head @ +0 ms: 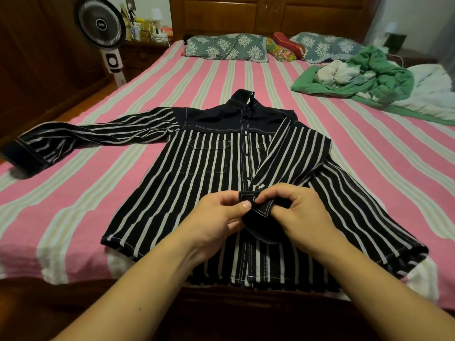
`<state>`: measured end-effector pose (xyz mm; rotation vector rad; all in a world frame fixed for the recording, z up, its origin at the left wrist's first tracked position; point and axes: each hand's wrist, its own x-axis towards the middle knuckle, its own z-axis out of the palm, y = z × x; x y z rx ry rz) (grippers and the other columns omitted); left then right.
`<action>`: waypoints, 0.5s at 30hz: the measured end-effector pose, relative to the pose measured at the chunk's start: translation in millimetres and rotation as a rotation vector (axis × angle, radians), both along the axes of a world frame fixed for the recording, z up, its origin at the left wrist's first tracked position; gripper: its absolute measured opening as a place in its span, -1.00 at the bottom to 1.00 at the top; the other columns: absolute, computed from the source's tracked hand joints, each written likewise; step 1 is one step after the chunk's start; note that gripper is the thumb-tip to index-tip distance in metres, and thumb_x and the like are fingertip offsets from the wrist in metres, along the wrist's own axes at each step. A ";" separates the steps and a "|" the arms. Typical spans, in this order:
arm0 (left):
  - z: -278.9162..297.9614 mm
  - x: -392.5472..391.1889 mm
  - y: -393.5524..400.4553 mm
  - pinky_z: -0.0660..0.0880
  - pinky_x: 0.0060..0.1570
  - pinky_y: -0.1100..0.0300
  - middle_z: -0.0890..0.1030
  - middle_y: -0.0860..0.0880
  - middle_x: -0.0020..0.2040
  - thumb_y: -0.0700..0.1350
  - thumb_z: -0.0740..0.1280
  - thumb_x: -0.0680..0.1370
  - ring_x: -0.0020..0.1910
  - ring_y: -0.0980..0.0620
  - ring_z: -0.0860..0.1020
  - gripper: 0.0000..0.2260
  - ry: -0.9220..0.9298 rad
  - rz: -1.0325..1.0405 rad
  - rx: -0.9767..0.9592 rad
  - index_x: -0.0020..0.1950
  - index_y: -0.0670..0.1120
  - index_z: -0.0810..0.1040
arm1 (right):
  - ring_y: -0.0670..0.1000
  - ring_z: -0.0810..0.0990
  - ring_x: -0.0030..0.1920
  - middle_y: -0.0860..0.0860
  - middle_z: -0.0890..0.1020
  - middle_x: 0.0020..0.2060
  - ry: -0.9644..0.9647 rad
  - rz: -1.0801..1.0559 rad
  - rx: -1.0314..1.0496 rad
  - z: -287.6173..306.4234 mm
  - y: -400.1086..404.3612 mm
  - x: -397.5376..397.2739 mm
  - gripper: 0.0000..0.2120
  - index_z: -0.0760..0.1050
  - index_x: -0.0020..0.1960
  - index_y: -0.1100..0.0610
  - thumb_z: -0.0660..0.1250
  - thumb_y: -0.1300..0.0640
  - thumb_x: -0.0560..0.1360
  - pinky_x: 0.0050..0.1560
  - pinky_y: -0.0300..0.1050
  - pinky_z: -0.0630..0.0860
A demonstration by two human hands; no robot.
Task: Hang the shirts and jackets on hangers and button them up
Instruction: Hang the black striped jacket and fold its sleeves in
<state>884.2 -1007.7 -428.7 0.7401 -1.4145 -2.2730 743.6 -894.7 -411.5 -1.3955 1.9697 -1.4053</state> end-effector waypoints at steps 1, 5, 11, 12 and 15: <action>0.7 0.3 -0.8 0.61 0.08 0.17 0.69 -0.21 0.03 -0.33 0.30 0.61 0.04 -0.07 0.66 -0.86 0.004 -0.020 0.017 0.03 -0.23 0.66 | -0.13 0.67 -0.10 -0.13 0.71 -0.19 0.000 -0.001 -0.001 0.2 -0.1 0.2 -0.62 0.70 -0.14 -0.03 0.36 0.46 0.43 -0.13 -0.36 0.53; 2.3 1.5 -3.5 0.59 -0.02 0.20 0.69 -0.17 0.01 -0.32 0.29 0.62 -0.01 -0.03 0.66 -0.84 0.005 -0.072 0.049 0.03 -0.22 0.68 | -0.09 0.67 -0.10 -0.13 0.70 -0.19 -0.013 -0.032 0.003 -2.0 -1.1 -2.1 -0.60 0.69 -0.16 -0.05 0.35 0.46 0.42 -0.11 -0.25 0.58; 3.2 1.9 -3.8 0.58 0.12 0.12 0.70 -0.19 0.04 -0.31 0.28 0.63 0.04 -0.05 0.67 -0.83 -0.002 -0.079 -0.007 0.06 -0.24 0.67 | -0.13 0.66 -0.16 -0.14 0.69 -0.21 0.013 -0.052 0.016 -1.1 -0.6 0.6 -0.65 0.68 -0.16 -0.03 0.37 0.42 0.43 -0.21 -0.33 0.55; 3.5 1.8 -2.9 0.59 0.12 0.09 0.71 -0.19 0.03 -0.30 0.30 0.62 0.05 -0.06 0.68 -0.85 -0.005 -0.063 -0.037 0.04 -0.23 0.68 | -0.14 0.65 -0.16 -0.16 0.68 -0.20 0.029 -0.049 0.015 -0.6 -0.8 2.3 -0.66 0.67 -0.15 -0.03 0.37 0.42 0.43 -0.21 -0.38 0.52; 4.5 2.4 0.7 0.62 0.05 0.05 0.72 -0.19 -0.04 -0.25 0.42 0.58 -0.02 -0.10 0.70 -0.94 -0.060 0.005 -0.207 -0.01 -0.16 0.70 | -0.19 0.62 -0.13 -0.23 0.66 -0.20 0.124 -0.050 0.016 0.7 -2.2 7.1 -0.67 0.66 -0.15 -0.03 0.38 0.41 0.39 -0.16 -0.42 0.47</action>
